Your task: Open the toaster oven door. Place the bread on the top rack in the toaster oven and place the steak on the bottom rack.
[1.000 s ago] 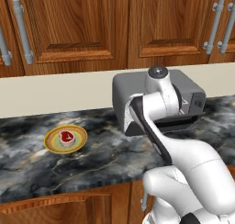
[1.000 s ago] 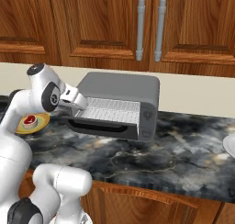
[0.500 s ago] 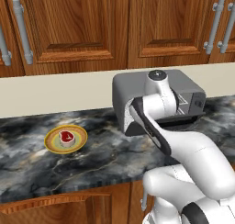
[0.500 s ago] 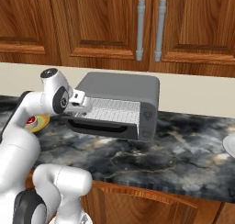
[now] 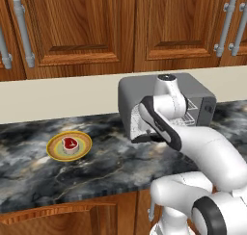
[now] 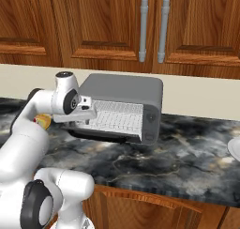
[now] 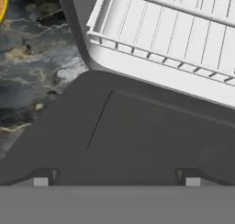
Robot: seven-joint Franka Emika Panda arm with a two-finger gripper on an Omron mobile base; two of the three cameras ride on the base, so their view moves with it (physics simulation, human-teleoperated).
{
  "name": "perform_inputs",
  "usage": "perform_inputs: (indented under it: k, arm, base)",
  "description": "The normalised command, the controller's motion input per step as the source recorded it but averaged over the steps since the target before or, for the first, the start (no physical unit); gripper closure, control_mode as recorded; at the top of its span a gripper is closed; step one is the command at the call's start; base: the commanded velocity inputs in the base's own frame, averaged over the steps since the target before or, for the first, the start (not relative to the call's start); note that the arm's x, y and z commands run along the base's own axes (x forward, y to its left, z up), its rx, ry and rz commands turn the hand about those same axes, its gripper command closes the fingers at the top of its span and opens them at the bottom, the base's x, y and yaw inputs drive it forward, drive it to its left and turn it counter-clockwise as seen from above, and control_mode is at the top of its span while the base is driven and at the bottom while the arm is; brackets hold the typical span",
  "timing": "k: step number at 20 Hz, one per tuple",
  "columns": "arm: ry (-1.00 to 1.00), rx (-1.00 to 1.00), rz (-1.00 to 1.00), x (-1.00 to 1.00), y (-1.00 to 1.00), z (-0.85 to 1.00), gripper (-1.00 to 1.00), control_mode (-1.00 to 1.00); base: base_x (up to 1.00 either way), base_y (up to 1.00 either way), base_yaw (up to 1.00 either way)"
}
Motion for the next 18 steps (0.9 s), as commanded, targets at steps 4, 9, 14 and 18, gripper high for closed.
perform_inputs:
  k: [4,9,14,18]
  arm:
    - [0.07,0.00,0.14,-0.47,0.01,-0.67,-1.00,-1.00]
    - [0.02,0.00,-0.01,-0.35,0.05,-0.86,-1.00,-1.00]
    - [0.00,0.00,-0.10,-0.17,-0.04,-0.85,-1.00,-1.00]
    - [0.00,0.02,-0.09,-0.05,-0.11,-0.60,-1.00,-1.00]
  base:
    - [0.00,0.00,0.00]
    - [0.00,0.00,0.00]
    - [0.00,0.00,0.00]
    - [0.00,0.00,0.00]
